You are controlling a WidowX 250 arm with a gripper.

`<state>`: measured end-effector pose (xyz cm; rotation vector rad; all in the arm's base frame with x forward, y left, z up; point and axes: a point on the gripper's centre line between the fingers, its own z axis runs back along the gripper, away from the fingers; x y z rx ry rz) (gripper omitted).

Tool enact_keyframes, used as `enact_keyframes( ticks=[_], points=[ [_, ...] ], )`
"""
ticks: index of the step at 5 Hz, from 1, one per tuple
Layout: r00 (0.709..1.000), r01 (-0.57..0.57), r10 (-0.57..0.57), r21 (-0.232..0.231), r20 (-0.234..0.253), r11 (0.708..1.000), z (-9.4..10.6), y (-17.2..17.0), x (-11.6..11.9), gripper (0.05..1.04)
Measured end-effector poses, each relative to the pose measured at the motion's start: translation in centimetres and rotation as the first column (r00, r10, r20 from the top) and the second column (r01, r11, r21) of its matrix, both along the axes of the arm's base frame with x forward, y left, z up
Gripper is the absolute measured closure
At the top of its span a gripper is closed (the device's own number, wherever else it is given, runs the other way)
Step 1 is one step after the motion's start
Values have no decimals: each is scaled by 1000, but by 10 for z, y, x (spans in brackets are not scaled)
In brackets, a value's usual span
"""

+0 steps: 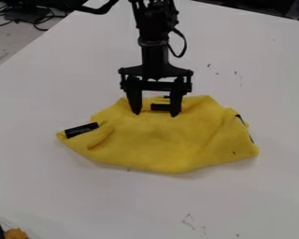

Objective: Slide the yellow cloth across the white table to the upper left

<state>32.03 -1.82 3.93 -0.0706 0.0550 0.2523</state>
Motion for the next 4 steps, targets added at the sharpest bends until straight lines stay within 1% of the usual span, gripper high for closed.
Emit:
enact_keyframes(
  ticks=[1, 2, 3, 4],
  points=[
    [1000, -4, 4, 17, -22, 1000, -19, 3, -5, 84],
    [999, -12, 14, 37, -45, 999, -32, 11, -5, 84],
    [999, -24, 25, 23, -44, 999, -35, 16, -3, 83],
    [998, -44, 45, 22, -36, 999, -35, 24, -2, 83]
  ],
)
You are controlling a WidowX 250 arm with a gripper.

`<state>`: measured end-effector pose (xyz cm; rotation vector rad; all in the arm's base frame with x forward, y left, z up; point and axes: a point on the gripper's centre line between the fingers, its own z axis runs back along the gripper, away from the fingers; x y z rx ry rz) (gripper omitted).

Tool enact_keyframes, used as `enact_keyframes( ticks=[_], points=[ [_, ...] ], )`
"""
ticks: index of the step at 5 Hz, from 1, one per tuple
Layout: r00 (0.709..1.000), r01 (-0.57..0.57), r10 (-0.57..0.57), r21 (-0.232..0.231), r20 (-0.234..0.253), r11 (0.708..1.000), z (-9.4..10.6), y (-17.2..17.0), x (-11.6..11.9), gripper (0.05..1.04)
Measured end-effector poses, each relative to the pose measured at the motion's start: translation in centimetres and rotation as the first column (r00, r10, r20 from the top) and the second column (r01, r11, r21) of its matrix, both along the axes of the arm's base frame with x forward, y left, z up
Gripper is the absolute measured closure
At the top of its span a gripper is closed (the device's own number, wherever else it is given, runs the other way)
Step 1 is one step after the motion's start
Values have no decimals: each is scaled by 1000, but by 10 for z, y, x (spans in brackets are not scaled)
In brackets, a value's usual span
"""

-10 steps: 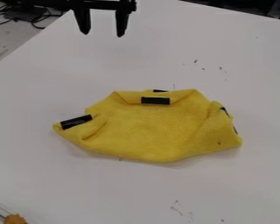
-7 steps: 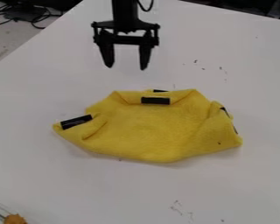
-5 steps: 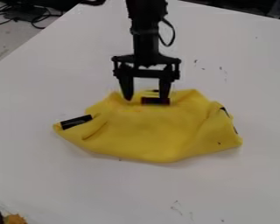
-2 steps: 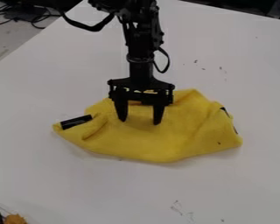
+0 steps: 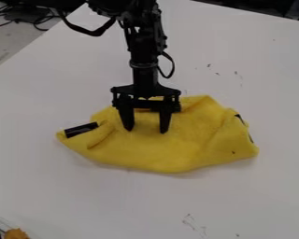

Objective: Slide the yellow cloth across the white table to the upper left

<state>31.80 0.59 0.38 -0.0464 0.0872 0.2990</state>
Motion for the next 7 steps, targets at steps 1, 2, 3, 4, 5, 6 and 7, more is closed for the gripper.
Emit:
enact_keyframes(
  ticks=[1, 2, 3, 4, 5, 6, 7],
  points=[
    [1000, -2, 2, 7, 9, 1000, 0, 13, 4, 83],
    [1000, 6, -6, 23, -11, 1000, -1, 29, 12, 83],
    [1000, 5, -5, 31, -3, 1000, -1, 50, 16, 83],
    [1000, -16, 17, 33, -11, 999, -1, 69, 14, 83],
    [999, -36, 36, 21, 11, 999, -2, 94, 12, 83],
    [999, -47, 46, 15, 21, 999, -2, 115, 8, 83],
    [998, -56, 55, 19, 33, 998, -1, 133, 5, 83]
  ],
)
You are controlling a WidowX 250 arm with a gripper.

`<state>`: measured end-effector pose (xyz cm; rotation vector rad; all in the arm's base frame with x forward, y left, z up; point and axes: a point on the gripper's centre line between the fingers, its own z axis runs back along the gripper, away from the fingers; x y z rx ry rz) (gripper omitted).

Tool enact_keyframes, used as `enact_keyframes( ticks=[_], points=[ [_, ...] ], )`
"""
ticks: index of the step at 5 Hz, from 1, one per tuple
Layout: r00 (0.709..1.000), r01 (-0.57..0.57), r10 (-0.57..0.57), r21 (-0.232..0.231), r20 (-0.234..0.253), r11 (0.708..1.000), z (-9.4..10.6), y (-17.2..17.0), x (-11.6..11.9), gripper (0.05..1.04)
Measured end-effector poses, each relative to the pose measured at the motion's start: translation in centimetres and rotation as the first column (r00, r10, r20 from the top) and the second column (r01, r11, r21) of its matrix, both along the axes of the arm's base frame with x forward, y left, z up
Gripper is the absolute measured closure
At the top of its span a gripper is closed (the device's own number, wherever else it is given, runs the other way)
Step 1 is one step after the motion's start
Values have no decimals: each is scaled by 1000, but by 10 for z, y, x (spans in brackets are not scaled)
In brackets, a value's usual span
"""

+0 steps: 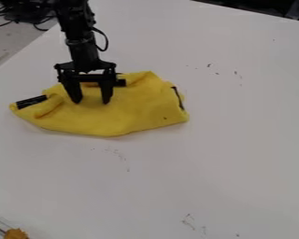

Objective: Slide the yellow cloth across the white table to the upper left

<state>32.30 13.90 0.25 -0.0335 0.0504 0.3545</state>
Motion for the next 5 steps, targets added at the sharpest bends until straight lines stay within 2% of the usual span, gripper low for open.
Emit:
enact_keyframes(
  ticks=[3, 4, 5],
  points=[
    [999, -1, 0, 24, 44, 1000, 4, 45, 11, 83],
    [999, -9, 8, 30, 31, 1000, 5, 47, 8, 83],
    [999, -44, 45, 28, -20, 999, 7, 47, -1, 83]
  ],
)
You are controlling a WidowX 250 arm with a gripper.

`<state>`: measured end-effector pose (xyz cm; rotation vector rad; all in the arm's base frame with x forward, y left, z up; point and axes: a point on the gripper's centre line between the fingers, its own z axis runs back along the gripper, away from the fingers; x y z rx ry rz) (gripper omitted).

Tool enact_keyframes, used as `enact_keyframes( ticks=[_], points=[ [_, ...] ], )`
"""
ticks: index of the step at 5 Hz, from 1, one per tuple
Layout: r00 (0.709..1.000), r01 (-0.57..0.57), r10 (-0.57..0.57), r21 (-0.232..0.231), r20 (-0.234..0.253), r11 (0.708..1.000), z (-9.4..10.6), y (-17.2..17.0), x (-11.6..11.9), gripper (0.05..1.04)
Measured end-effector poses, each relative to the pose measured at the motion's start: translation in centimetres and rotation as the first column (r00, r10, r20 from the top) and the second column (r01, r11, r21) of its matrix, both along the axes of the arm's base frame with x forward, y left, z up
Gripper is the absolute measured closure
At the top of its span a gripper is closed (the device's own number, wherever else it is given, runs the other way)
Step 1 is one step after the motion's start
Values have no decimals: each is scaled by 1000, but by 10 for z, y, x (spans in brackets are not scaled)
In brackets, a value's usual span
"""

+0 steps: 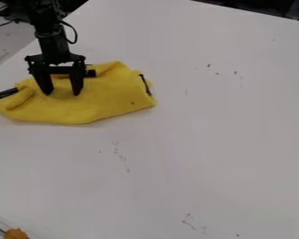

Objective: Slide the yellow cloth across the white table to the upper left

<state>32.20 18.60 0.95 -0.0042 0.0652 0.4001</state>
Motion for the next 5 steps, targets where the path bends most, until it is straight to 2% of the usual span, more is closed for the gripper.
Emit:
enact_keyframes(
  ticks=[1, 2, 3, 4, 5],
  points=[
    [999, -20, 19, 52, 30, 998, 32, 6, 0, 84],
    [998, -32, 28, 67, 59, 997, 51, 7, 6, 84],
    [996, -11, 7, 53, 85, 999, 65, -1, 16, 84],
    [997, -4, 1, 39, 79, 999, 78, -22, 21, 84],
    [1000, 5, -5, 4, 12, 1000, 78, -54, 22, 84]
  ],
)
